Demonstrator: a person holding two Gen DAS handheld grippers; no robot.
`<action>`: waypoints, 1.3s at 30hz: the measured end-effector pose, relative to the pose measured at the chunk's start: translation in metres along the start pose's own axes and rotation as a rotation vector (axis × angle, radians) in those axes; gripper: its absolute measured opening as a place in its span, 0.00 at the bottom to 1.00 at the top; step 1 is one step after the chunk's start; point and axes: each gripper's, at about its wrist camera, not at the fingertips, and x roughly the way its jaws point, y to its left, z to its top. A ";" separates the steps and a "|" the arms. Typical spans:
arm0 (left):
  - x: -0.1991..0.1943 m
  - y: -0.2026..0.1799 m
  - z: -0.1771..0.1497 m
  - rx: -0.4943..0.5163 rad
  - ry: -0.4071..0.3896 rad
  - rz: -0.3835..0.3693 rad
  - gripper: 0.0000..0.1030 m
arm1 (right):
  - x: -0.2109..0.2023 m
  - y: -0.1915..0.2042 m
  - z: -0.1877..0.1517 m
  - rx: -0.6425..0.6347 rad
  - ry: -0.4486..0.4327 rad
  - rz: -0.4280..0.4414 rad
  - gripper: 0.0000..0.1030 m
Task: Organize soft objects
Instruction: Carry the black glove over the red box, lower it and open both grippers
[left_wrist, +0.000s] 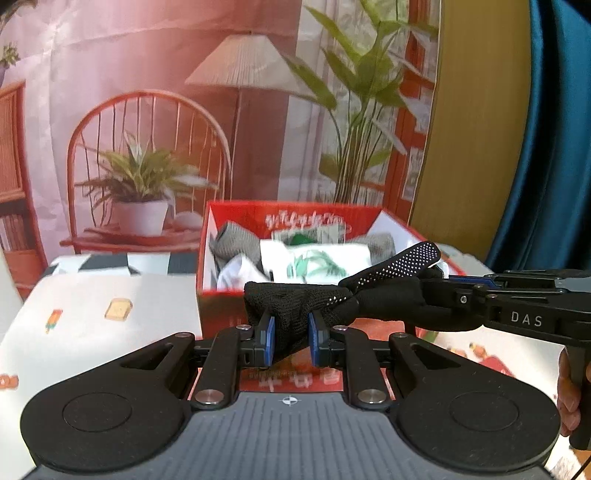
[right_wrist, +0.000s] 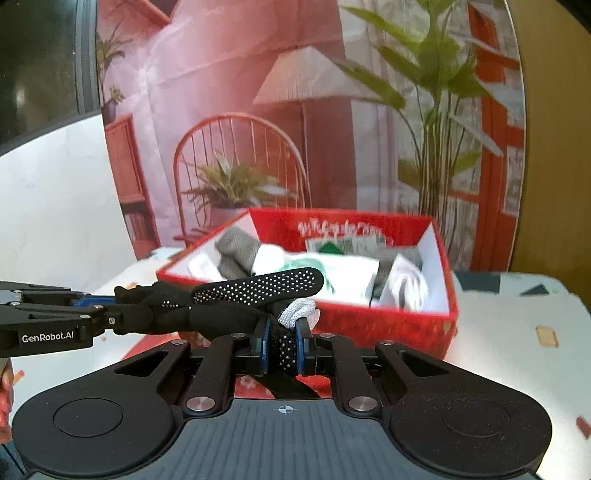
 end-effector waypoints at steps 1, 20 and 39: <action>0.001 0.000 0.005 0.000 -0.009 -0.001 0.19 | 0.000 -0.001 0.004 0.000 -0.006 0.000 0.12; 0.088 0.003 0.072 -0.021 0.031 0.025 0.19 | 0.080 -0.033 0.075 -0.063 -0.021 -0.103 0.12; 0.143 0.009 0.054 0.014 0.201 0.060 0.24 | 0.149 -0.062 0.034 0.073 0.229 -0.119 0.13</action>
